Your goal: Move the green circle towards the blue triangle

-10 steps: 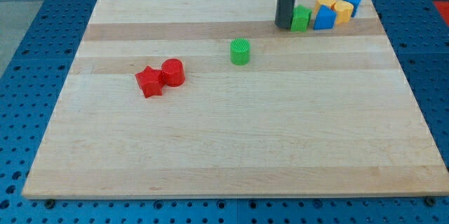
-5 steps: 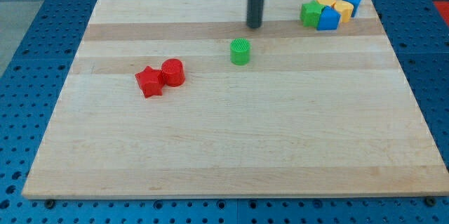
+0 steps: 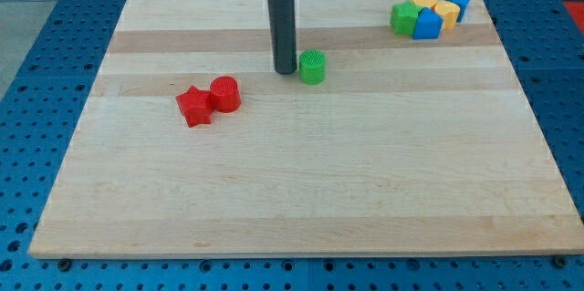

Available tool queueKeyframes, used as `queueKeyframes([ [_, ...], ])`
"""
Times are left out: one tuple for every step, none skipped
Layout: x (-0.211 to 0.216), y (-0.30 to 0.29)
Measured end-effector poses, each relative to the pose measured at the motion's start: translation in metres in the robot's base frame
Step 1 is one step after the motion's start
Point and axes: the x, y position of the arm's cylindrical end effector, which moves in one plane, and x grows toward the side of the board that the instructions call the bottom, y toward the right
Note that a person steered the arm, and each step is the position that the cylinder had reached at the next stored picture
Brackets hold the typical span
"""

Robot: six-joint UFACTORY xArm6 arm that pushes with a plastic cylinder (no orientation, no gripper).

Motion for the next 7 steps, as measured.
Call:
queueKeyframes([
  [0.000,0.028],
  [0.007,0.056],
  [0.030,0.070],
  [0.047,0.089],
  [0.049,0.121],
  [0.049,0.156],
  [0.039,0.171],
])
